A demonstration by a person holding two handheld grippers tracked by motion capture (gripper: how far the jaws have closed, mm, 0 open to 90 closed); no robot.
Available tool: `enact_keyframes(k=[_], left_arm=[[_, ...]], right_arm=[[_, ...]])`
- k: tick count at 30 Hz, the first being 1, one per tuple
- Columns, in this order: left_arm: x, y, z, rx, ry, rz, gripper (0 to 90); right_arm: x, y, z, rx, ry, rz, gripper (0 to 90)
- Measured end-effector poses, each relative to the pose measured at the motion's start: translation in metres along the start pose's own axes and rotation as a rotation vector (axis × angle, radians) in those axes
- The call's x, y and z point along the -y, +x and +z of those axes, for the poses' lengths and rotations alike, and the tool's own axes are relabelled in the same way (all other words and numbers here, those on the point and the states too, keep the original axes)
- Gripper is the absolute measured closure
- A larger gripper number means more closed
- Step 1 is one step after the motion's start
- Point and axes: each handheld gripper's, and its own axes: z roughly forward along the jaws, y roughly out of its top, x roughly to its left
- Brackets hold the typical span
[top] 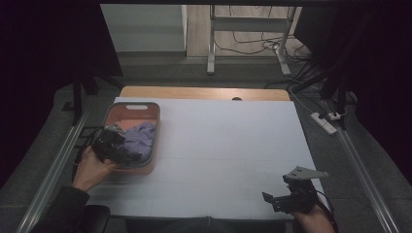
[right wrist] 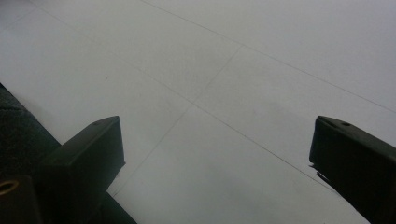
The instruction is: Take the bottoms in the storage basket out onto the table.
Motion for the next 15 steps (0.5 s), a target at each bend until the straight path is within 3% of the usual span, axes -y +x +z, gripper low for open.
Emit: enact_keyframes(k=[11,15], left_arm=[[-0.020,0.009,0.023,0.027,0.109,0.044,0.0],[-0.025,0.012,0.032,0.016,0.139,0.050,0.0]], right_arm=[[0.000,0.000,0.000,0.000,0.000,0.000,3.3],[0.000,0.000,0.000,0.000,0.001,0.000,3.3]])
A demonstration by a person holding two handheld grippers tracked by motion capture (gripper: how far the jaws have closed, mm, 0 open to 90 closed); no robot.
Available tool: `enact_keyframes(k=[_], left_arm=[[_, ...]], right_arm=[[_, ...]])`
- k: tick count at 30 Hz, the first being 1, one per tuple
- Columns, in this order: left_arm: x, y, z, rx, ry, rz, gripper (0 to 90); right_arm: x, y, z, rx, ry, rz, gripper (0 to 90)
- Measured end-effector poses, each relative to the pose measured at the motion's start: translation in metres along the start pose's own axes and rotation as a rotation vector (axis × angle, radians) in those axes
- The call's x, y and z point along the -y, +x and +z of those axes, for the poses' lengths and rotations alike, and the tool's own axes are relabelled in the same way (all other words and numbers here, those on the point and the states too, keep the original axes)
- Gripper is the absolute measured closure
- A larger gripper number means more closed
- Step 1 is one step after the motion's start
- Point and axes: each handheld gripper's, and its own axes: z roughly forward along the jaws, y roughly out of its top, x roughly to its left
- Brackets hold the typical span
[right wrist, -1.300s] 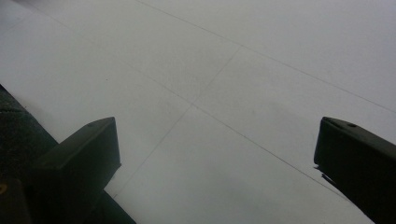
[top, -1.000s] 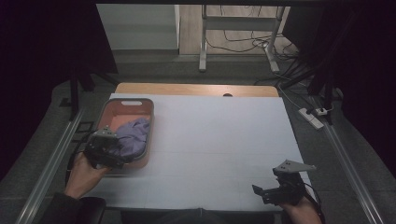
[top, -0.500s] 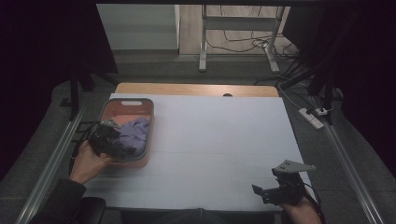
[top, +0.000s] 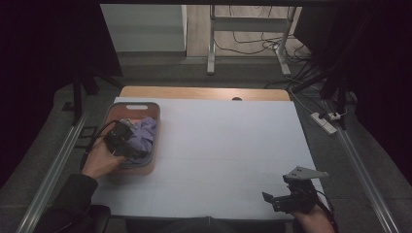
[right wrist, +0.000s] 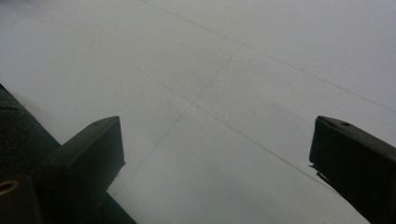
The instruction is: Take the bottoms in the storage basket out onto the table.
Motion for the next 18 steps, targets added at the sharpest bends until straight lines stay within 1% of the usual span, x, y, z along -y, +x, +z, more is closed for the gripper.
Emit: enact_keyframes(k=[4,8,10,12,13,14,18], left_arm=[[-0.004,0.004,0.005,0.000,0.018,-0.001,0.0],[-0.008,0.010,0.012,0.000,0.052,-0.001,0.0],[-0.010,0.013,0.016,0.011,0.062,-0.005,0.0],[-0.012,0.017,0.023,0.022,0.095,-0.007,0.0],[-0.012,0.017,0.023,0.022,0.095,-0.007,0.0],[-0.012,0.018,0.026,0.024,0.108,-0.010,0.0],[-0.014,0.023,0.036,0.012,0.152,-0.003,0.0]], right_arm=[[0.000,0.000,0.000,0.000,0.001,0.000,3.4],[0.000,0.000,0.000,0.000,0.000,0.001,3.3],[0.000,0.000,0.000,0.000,0.001,0.000,3.3],[0.000,0.000,0.000,0.000,0.001,-0.001,3.4],[0.000,0.000,0.000,0.000,0.001,-0.001,3.4],[0.000,0.000,0.000,0.001,0.002,-0.002,3.3],[0.000,0.000,0.000,0.001,0.002,-0.002,3.3]])
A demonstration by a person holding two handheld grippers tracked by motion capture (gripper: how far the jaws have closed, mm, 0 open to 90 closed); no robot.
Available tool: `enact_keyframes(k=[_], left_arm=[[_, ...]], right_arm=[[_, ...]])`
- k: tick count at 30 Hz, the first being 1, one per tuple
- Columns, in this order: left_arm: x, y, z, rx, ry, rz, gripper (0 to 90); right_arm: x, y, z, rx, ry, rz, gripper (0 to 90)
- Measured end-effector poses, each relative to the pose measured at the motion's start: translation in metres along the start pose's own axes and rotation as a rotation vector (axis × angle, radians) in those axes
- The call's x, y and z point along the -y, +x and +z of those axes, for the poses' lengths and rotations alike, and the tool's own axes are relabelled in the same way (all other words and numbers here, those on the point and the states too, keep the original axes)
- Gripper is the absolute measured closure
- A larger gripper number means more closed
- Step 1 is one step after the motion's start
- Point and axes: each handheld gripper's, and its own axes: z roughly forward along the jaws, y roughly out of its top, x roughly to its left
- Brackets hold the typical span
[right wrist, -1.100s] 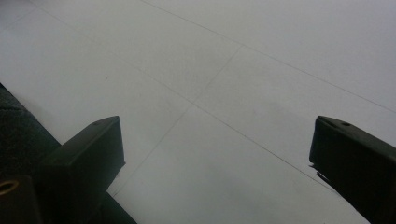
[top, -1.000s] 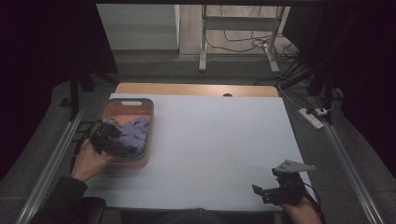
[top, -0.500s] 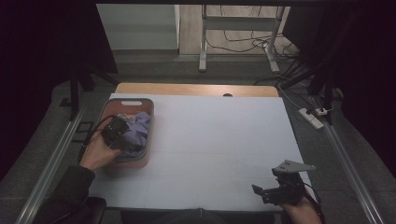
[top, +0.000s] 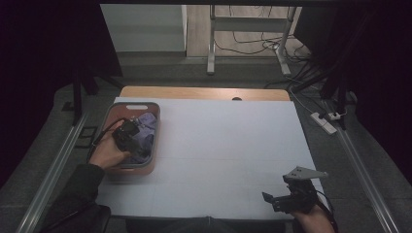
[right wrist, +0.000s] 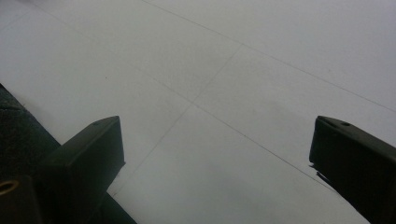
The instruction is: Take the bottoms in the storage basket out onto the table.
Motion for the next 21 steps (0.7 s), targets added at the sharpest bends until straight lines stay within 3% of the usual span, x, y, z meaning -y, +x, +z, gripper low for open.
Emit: enact_keyframes(k=[7,10,15,17,18,20,21], left_arm=[[-0.005,0.007,0.013,-0.003,0.039,-0.016,0.0],[-0.008,0.009,0.018,-0.019,0.058,-0.036,0.0],[-0.014,0.006,0.023,-0.066,0.091,-0.031,0.7],[-0.014,0.008,0.020,-0.077,0.084,-0.049,10.3],[-0.013,0.010,0.017,-0.084,0.077,-0.064,10.3],[-0.009,0.012,0.013,-0.095,0.046,-0.088,24.3],[-0.009,0.012,0.013,-0.095,0.046,-0.088,26.0]], right_arm=[[0.000,0.000,0.000,-0.001,0.001,0.000,3.4],[0.000,0.000,0.000,-0.001,0.002,-0.001,3.4],[0.000,0.000,0.000,-0.002,0.003,-0.002,3.4],[0.000,0.000,0.000,-0.001,0.003,-0.004,3.4],[0.000,0.000,0.000,-0.001,0.003,-0.003,3.4],[0.000,0.000,0.000,-0.002,0.002,-0.005,3.4],[0.000,0.000,0.000,-0.002,0.002,-0.005,3.4]])
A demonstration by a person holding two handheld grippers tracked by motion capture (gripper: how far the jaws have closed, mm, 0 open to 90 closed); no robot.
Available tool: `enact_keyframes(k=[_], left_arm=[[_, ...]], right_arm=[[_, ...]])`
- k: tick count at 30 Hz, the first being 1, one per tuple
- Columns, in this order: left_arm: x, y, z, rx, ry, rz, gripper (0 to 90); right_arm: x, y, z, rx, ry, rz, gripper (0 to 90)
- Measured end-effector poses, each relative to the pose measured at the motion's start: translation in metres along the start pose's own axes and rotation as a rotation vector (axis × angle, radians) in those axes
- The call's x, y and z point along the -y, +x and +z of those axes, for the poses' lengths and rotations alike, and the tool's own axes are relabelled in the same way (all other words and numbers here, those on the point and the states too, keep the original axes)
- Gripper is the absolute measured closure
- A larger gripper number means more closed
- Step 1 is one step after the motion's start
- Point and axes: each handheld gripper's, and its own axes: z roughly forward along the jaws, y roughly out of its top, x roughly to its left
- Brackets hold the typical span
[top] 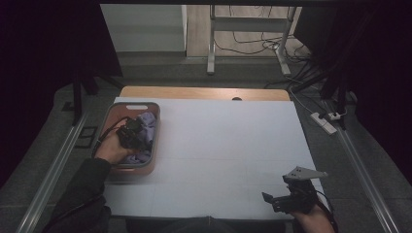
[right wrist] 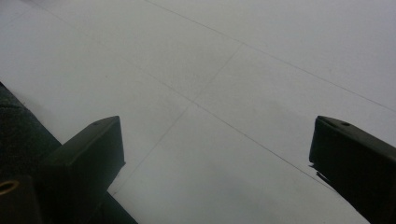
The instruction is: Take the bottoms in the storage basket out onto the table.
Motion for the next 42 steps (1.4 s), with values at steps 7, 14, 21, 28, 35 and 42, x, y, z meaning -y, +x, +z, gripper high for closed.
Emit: enact_keyframes(k=[7,14,21,28,35,42], left_arm=[[0.003,-0.003,-0.005,-0.027,-0.024,0.006,47.6],[0.002,-0.005,-0.009,-0.042,-0.022,-0.036,66.6],[0.005,0.005,-0.015,0.023,-0.046,-0.108,69.6],[0.010,0.014,-0.032,0.050,-0.106,-0.158,69.8],[0.017,0.018,-0.056,0.039,-0.195,-0.169,70.0],[0.020,0.019,-0.072,0.045,-0.256,-0.167,69.8]], right_arm=[[0.000,0.000,0.000,-0.001,0.000,-0.004,3.4],[0.000,0.001,0.000,-0.002,-0.003,-0.008,3.4],[0.000,0.001,0.000,-0.001,-0.001,-0.010,3.4],[0.000,0.001,0.000,-0.003,0.000,-0.010,3.4],[0.000,0.001,0.000,-0.003,0.000,-0.009,3.4],[0.000,0.001,0.000,-0.004,0.000,-0.006,3.5]])
